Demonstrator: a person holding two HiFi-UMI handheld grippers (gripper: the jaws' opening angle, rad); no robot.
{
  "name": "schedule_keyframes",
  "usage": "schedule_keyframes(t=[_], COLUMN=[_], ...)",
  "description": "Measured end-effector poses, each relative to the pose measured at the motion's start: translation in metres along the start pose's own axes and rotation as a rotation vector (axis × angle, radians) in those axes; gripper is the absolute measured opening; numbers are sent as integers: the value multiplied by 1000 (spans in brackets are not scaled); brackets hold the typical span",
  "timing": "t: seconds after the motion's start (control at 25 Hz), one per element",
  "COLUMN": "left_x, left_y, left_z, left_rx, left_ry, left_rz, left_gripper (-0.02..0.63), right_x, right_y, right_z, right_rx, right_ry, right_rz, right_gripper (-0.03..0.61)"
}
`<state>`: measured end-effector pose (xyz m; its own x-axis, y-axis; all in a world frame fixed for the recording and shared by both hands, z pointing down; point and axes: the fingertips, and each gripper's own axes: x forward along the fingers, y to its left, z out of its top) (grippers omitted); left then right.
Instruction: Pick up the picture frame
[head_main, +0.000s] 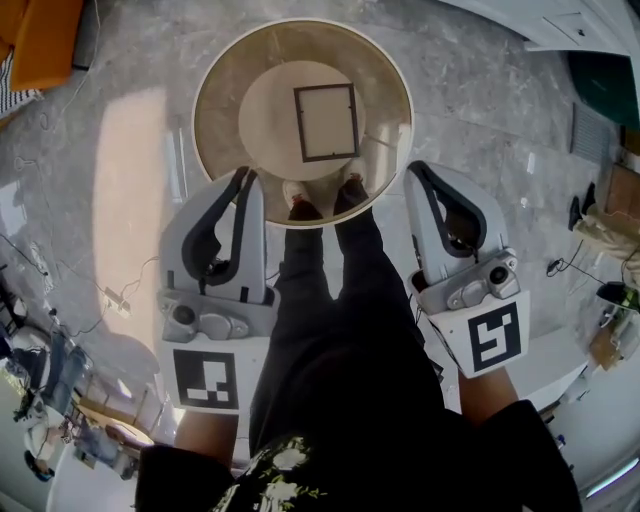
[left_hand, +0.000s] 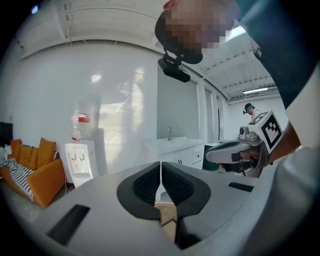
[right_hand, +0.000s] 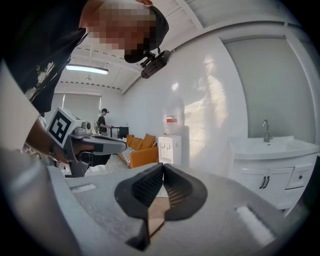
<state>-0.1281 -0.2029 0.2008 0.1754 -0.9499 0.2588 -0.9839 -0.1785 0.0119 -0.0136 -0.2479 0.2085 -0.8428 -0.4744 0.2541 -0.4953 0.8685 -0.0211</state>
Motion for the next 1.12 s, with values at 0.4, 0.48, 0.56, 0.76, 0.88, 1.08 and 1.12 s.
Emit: schedule_keyframes(t=[0.4,0.48,0.56,0.76,0.88,1.08,1.12], left_x=[50,59,66,81,92,99,99], left_y=[-4,-5,-2,1,-6,-12,-10], left_z=[-57,-74,-92,-133,-150,-213,-226], left_rx=[-59,-57,-58,-117,-124,-146,-156], left_ry=[76,97,115,135,131,206,228], left_rz=[54,65,74,103,119,122,127], left_gripper=[116,120,124,141,147,147,147], right_x=[28,32,36,41,44,54,57], right_y=[-34,-43,-49,-61,-68,-74,-73], right_z=[-63,-82,-104,-151,-173,-212,-221], right_rx=[84,89,89,104,131,164,174], right_ry=[20,38,56,78,83,88,88], right_rz=[57,61,63,13,-12,-58,-59], right_gripper=[153,153,142,141,141,141,141])
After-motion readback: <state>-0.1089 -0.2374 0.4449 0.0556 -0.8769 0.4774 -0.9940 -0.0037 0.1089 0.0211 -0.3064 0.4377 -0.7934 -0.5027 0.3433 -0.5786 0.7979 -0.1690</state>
